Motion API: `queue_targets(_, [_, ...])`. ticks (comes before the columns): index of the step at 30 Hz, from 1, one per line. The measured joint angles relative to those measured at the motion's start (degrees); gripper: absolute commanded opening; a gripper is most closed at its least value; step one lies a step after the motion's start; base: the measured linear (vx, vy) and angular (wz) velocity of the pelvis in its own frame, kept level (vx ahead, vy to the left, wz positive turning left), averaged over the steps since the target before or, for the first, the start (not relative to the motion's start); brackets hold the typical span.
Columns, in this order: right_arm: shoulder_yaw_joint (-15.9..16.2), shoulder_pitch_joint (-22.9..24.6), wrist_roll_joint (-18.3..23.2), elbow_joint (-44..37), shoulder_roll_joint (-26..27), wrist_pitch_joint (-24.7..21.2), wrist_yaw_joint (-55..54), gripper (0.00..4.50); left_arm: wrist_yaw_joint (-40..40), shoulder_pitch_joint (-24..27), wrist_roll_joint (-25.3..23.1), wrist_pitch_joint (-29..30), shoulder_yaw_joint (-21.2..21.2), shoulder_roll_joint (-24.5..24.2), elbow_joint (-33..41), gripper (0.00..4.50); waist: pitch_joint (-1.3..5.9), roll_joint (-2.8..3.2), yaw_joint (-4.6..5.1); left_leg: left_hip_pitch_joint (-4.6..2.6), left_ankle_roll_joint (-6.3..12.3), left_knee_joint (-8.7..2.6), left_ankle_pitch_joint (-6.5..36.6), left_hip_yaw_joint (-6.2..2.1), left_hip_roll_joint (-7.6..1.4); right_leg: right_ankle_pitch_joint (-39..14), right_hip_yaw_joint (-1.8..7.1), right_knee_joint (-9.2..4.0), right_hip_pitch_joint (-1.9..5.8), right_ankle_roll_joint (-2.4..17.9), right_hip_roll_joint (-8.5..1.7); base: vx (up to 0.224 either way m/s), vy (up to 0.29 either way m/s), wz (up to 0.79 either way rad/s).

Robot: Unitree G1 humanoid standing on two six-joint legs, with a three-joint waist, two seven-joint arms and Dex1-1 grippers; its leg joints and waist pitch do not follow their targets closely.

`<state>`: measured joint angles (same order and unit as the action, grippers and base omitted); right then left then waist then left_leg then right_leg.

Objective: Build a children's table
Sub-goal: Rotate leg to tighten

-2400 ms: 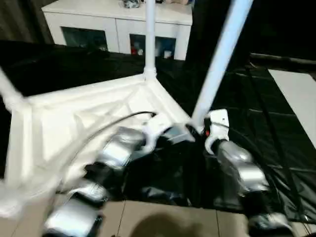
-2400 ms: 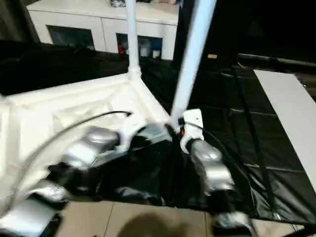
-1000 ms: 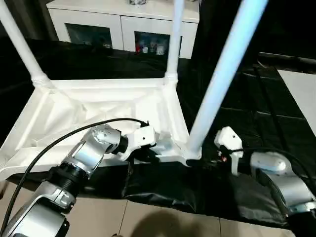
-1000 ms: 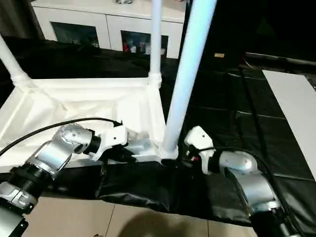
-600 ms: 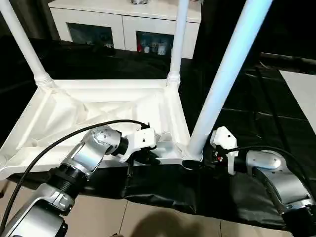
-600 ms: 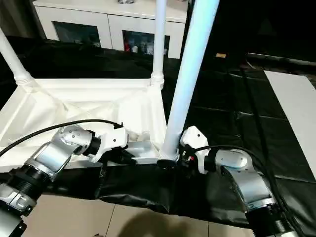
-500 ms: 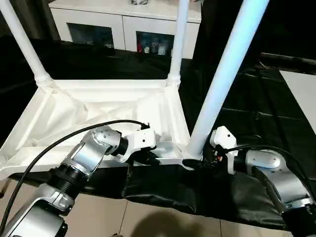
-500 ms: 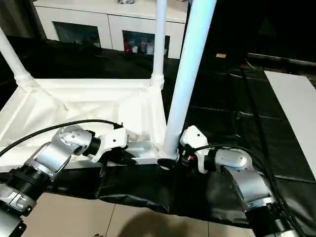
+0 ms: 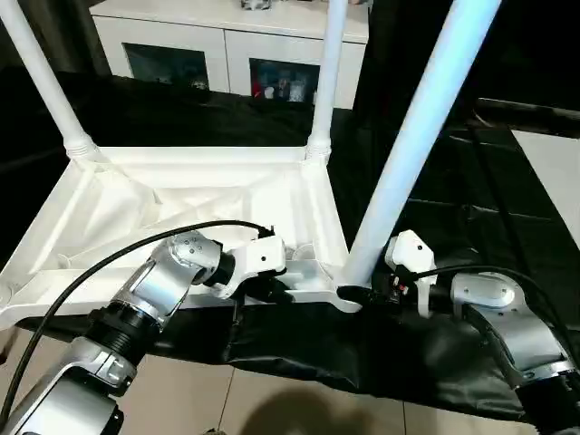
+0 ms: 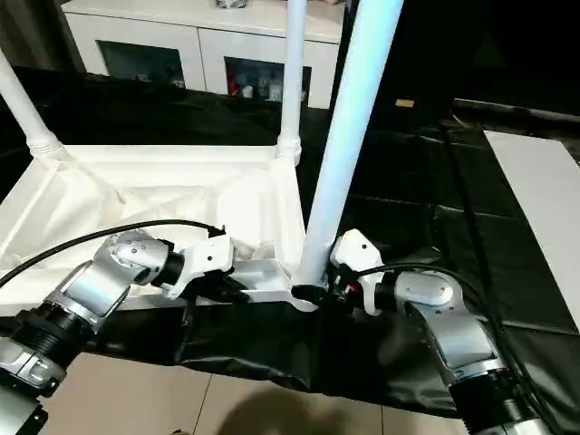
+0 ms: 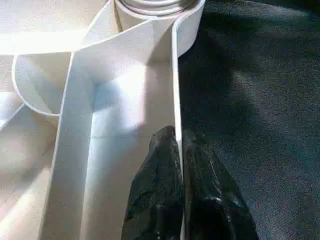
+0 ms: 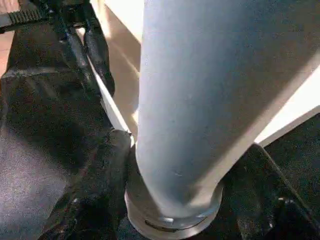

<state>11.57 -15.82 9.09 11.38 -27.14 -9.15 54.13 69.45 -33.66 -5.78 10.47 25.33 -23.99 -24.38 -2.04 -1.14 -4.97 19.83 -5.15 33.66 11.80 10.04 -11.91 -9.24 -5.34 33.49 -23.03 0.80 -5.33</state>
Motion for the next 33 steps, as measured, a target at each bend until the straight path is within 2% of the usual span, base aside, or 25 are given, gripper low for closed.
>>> queue_targets(4, [-1.24,-0.77,-1.11,2.71,4.04,-1.72,-7.51,2.36,-5.41,-0.81,-0.87,1.91,-1.51,3.23,-2.89,0.0,0.06,-0.1,0.17,-0.56,-0.02,0.0,0.01,0.0,0.06,-0.07,0.03,0.0,0.41,-0.13,-0.02,0.0,0.0,0.0])
queue_targets(6, [-2.87,-0.9,-1.89,3.62,8.23,-3.73,-13.23,2.36,-8.84,-1.04,-0.89,3.98,-2.93,5.73,-4.72,0.0,0.05,-0.13,0.56,-0.86,-0.03,0.0,0.01,-0.04,0.07,-0.1,0.01,-0.07,0.7,-0.18,-0.02,0.0,0.0,0.0])
queue_targets(10, [-9.61,-5.48,-3.14,9.43,21.2,-6.98,-34.89,2.34,-19.67,-3.66,-1.44,10.45,-6.13,13.26,-9.55,0.0,-0.05,0.09,2.72,-0.81,-0.02,0.06,0.01,-0.23,0.13,-0.12,-0.26,-0.67,0.69,-0.23,-0.04,0.0,0.0,0.0])
queue_targets(11, [-10.68,-7.04,-3.93,11.29,22.94,-7.14,-40.08,2.26,-22.92,-4.29,-1.68,12.03,-6.49,15.57,-10.46,0.0,-0.06,0.18,3.14,-0.79,-0.02,0.09,0.01,-0.28,0.14,-0.13,-0.36,-0.96,0.75,-0.24,-0.04,0.0,0.0,0.0])
queue_targets(14, [-11.51,-9.44,-5.06,14.88,25.07,-5.99,-47.05,2.1,-27.6,-4.82,-1.37,14.2,-7.57,19.03,-11.83,0.0,-0.1,0.43,3.52,-0.79,0.01,-0.01,0.03,-0.51,0.1,-0.14,-0.94,-2.03,1.14,-0.25,-0.06,0.0,0.0,0.0])
queue_targets(17, [-11.62,-11.66,-5.8,18.7,26.0,-4.3,-49.29,2.06,-30.01,-5.32,-1.38,14.33,-8.51,20.09,-13.32,0.0,-0.12,0.75,3.99,-0.71,0.04,-0.12,0.05,-0.88,0.09,-0.15,-1.82,-3.07,1.55,-0.27,-0.27,0.0,0.0,0.0])
queue_targets(20, [-12.53,-11.69,-5.75,19.09,26.39,-3.89,-48.85,2.06,-30.27,-5.63,-1.57,14.24,-8.73,20.38,-14.12,0.0,-0.18,0.82,4.54,-0.77,0.11,-0.16,0.08,-1.01,0.13,-0.15,-1.95,-3.6,1.98,-0.27,-0.26,0.0,0.0,0.0])
queue_targets(21, [-12.58,-11.67,-5.82,19.09,26.39,-3.77,-48.67,2.58,-30.27,-5.67,-1.72,14.23,-8.73,20.37,-14.19,0.0,-0.19,0.82,4.65,-0.77,0.12,-0.15,0.09,-1.01,0.17,-0.16,-1.95,-3.6,2.01,-0.28,-0.31,0.0,0.0,0.0])
queue_targets(24, [-11.35,-10.65,-6.56,17.81,26.38,-1.54,-45.64,2.81,-31.53,-6.21,-2.09,13.34,-8.84,19.15,-14.43,0.0,-0.48,0.66,5.31,-0.73,0.13,-0.13,0.1,-1.09,0.21,-0.17,-2.09,-3.62,1.92,-0.3,-0.37,0.0,0.0,0.0])
queue_targets(25, [-10.4,-10.5,-6.55,17.43,26.39,-1.3,-44.42,2.81,-32.38,-6.49,-2.29,13.11,-9.25,18.61,-14.63,0.0,-0.59,0.67,5.63,-0.64,0.13,-0.12,0.1,-1.22,0.21,-0.17,-2.27,-3.68,1.86,-0.3,-0.37,0.0,0.0,0.0])
queue_targets(26, [-8.1,-10.09,-6.56,16.59,26.48,-1.09,-42.64,3.11,-33.19,-6.99,-2.66,12.84,-9.4,17.89,-14.96,0.0,-0.66,0.69,6.16,-0.4,0.13,-0.12,0.1,-1.46,0.19,-0.17,-2.56,-3.8,1.66,-0.3,-0.37,0.0,0.0,0.0])
queue_targets(27, [-6.9,-9.74,-6.65,16.08,26.13,-0.7,-41.91,3.18,-33.38,-7.2,-2.75,12.69,-9.47,17.73,-14.94,0.0,-0.72,0.75,6.24,-0.17,0.13,-0.13,0.09,-1.66,0.18,-0.17,-2.85,-3.9,1.47,-0.3,-0.37,0.0,0.0,0.0])
queue_targets(28, [-5.92,-9.5,-6.81,15.8,26.17,-0.58,-41.32,3.22,-33.3,-7.36,-2.78,12.5,-9.44,17.66,-14.83,0.0,-0.76,0.82,6.16,0.32,0.13,-0.13,0.09,-1.82,0.16,-0.16,-3.07,-3.92,1.27,-0.28,-0.41,0.0,0.0,0.0])
queue_targets(30, [-4.87,-9.24,-7.54,14.84,24.48,-0.55,-40.61,3.43,-32.45,-7.49,-2.9,12.05,-8.81,17.62,-14.33,0.0,-0.81,0.9,5.58,0.37,0.13,-0.16,0.08,-1.75,0.13,0.0,-2.97,-3.67,1.0,-0.08,-0.43,0.0,0.0,0.0])
queue_targets(31, [-4.85,-8.85,-7.69,13.59,22.77,-0.6,-39.8,3.43,-31.78,-7.48,-2.89,11.87,-8.49,17.55,-14.05,0.0,-0.86,0.81,5.06,0.37,0.15,-0.1,0.06,-1.45,0.13,0.4,-2.6,-3.27,0.87,0.33,-0.48,0.0,0.0,0.0])
queue_targets(32, [-4.39,-8.48,-7.69,12.47,21.15,-0.72,-37.98,3.62,-30.91,-7.46,-2.91,11.43,-8.11,17.18,-13.69,0.0,-0.95,0.58,4.62,0.23,0.17,-0.03,0.04,-0.92,0.19,1.1,-1.76,-2.65,0.73,0.47,-0.48,0.0,0.0,0.0])
queue_targets(33, [-4.29,-8.07,-7.69,11.69,20.49,-0.73,-36.82,3.62,-30.32,-7.41,-2.86,11.26,-8.02,16.83,-13.34,0.0,-1.0,0.51,4.52,0.23,0.17,0.05,0.04,-0.63,0.18,1.19,-1.45,-2.14,0.53,0.41,-0.53,0.0,0.0,0.0])
